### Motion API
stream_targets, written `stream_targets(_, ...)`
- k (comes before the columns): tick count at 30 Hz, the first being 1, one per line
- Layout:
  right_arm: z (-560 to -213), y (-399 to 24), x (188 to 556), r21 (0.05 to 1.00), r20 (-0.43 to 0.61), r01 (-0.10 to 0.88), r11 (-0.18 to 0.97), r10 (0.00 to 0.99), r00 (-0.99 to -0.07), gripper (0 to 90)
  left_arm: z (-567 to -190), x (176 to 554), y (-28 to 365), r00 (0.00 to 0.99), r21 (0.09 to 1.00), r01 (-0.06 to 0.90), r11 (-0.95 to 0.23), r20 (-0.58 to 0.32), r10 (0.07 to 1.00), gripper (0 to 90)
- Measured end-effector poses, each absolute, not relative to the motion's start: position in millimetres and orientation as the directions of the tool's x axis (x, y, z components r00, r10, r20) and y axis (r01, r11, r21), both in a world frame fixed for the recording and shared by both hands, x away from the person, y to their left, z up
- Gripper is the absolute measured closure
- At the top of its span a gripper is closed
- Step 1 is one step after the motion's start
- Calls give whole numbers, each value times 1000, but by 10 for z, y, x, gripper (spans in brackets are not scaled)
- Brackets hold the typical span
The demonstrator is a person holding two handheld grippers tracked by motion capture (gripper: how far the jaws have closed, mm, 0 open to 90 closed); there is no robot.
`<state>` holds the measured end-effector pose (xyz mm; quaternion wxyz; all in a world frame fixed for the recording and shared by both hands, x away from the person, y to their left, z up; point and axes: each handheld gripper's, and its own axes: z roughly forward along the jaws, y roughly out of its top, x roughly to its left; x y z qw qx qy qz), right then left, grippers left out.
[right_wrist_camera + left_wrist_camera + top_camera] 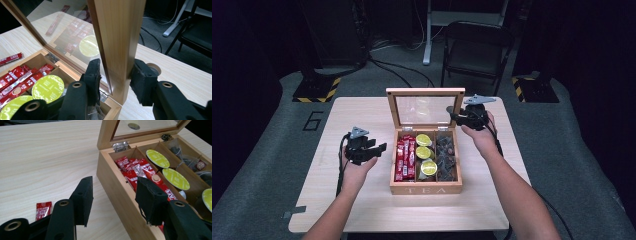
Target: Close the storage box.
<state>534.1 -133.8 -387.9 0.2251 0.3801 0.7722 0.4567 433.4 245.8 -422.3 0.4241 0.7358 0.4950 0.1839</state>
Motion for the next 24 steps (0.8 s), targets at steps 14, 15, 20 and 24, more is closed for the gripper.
stream_targets(14, -3893, -1354, 5239, 880, -19, 363, 307, 786, -618, 600, -3857, 4411, 2417, 460, 835, 529, -150, -134, 878, 480)
stream_targets(15, -3890, -1359, 5235, 880, -16, 365, 303, 787, -616, 607, -3831, 4417, 2408, 465, 839, 523, -152, -131, 876, 479)
stream_targets(20, -3890, -1384, 5213, 884, -3, 368, 289, 789, -614, 617, -3707, 4456, 2346, 474, 849, 504, -156, -122, 872, 480)
stream_targets(24, -3901, -1389, 5195, 886, -2, 364, 286, 788, -616, 614, -3600, 4495, 2292, 477, 859, 485, -165, -102, 873, 480)
